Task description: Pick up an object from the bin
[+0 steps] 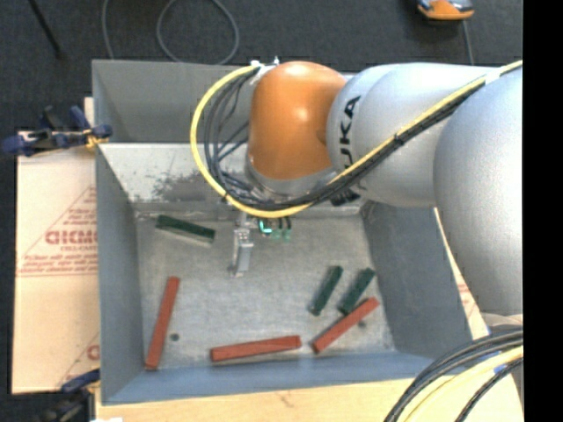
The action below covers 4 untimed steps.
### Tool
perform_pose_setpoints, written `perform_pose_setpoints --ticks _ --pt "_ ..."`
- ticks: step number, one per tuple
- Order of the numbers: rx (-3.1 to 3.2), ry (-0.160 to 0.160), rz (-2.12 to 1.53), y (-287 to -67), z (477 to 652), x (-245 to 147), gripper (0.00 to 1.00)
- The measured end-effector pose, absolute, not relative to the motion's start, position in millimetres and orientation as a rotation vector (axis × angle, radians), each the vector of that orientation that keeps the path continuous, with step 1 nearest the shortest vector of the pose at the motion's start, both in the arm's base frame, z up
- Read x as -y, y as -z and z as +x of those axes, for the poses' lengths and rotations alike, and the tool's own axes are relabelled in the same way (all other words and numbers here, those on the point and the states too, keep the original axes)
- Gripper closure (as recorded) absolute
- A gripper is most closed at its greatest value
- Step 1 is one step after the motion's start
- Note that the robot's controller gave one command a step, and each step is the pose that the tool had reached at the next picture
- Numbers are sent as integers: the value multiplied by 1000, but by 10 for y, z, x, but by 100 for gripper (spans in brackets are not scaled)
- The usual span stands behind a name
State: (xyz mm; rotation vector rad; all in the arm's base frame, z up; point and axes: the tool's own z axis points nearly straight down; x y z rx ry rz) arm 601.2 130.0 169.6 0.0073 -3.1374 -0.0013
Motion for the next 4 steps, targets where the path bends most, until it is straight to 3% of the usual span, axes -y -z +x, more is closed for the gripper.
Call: perform_pose_setpoints --ticks 1,2,3,4 --pt "3078 -1 624 -691 5666 -1248 0" --pt "2981 -7 1022 -1793 5819 -549 0" --pt "2695 1 1606 -808 5456 281 0" --pt "2700 3 1606 -829 5467 253 100"
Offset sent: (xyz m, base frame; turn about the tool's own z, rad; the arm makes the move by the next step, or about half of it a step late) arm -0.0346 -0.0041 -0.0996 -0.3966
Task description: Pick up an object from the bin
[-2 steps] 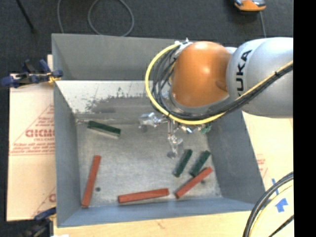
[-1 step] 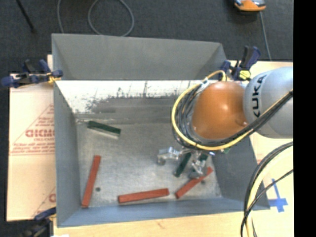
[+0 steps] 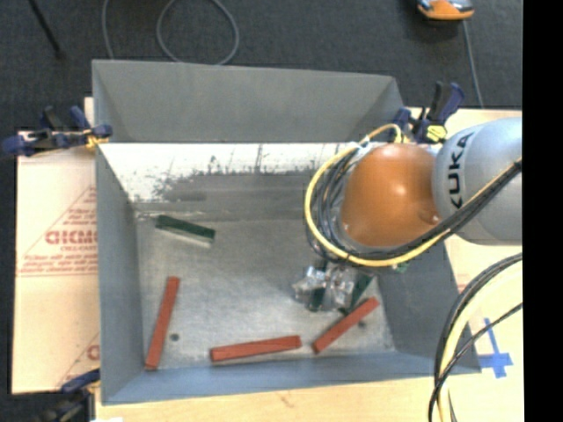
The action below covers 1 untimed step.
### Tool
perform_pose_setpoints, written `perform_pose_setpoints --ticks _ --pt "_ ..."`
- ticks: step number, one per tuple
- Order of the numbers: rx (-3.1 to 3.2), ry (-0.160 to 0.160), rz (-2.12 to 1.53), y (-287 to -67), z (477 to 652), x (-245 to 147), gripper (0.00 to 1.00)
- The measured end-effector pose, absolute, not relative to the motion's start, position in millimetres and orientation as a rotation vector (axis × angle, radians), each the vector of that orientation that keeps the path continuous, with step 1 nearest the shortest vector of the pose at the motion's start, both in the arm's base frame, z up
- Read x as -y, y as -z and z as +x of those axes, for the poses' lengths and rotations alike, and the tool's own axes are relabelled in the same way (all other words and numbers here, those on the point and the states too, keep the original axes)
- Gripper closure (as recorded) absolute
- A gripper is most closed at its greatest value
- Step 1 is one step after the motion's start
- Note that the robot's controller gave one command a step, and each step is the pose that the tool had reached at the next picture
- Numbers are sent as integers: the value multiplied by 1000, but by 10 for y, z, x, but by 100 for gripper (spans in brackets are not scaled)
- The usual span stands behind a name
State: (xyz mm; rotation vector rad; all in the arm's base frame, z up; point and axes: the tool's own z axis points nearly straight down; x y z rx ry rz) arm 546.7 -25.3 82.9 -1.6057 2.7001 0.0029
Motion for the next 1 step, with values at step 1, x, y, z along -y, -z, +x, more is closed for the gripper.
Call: perform_pose_setpoints --ticks 1 --pt "-2659 12 -1653 -2037 5838 415 100"
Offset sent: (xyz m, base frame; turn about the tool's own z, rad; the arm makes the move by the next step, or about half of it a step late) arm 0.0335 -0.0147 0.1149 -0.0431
